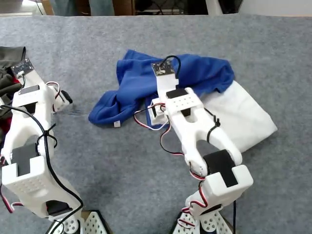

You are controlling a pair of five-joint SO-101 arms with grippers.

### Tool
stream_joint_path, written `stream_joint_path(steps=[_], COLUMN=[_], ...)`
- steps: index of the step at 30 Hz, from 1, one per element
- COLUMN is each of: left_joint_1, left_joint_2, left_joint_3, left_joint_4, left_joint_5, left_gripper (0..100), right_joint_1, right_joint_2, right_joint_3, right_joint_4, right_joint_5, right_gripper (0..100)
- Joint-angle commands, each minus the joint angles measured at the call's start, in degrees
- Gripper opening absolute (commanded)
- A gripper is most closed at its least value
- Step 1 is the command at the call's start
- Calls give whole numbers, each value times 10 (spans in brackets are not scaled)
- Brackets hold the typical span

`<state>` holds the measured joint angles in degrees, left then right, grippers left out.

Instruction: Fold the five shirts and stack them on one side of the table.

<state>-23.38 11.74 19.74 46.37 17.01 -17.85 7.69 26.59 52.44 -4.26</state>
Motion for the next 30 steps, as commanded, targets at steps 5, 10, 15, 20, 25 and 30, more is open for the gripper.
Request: stream_joint_path(steps=[5,10,15,20,25,30], left_joint_1=[7,7,7,7,7,7], left_joint_2=[-4,-4,-4,-4,-4,-4], left_joint_3=[-26,-26,-26,-26,-26,-26], left_joint_4=[4,4,4,4,4,4], left_joint_5=[-4,-4,-4,-4,-4,-4], left_gripper=[253,253,253,253,253,253], right_joint_1=[-8,-8,-8,-8,-8,-11], right_joint_2=[0,0,0,-4,-12,-52], right_joint_3=[-6,-5,-5,-5,-27,-22], right_joint_4=[-5,-4,-4,-4,29,48], right_joint_5=[-4,-4,-4,-4,-1,1], right_gripper=[148,139,54,60,60,60])
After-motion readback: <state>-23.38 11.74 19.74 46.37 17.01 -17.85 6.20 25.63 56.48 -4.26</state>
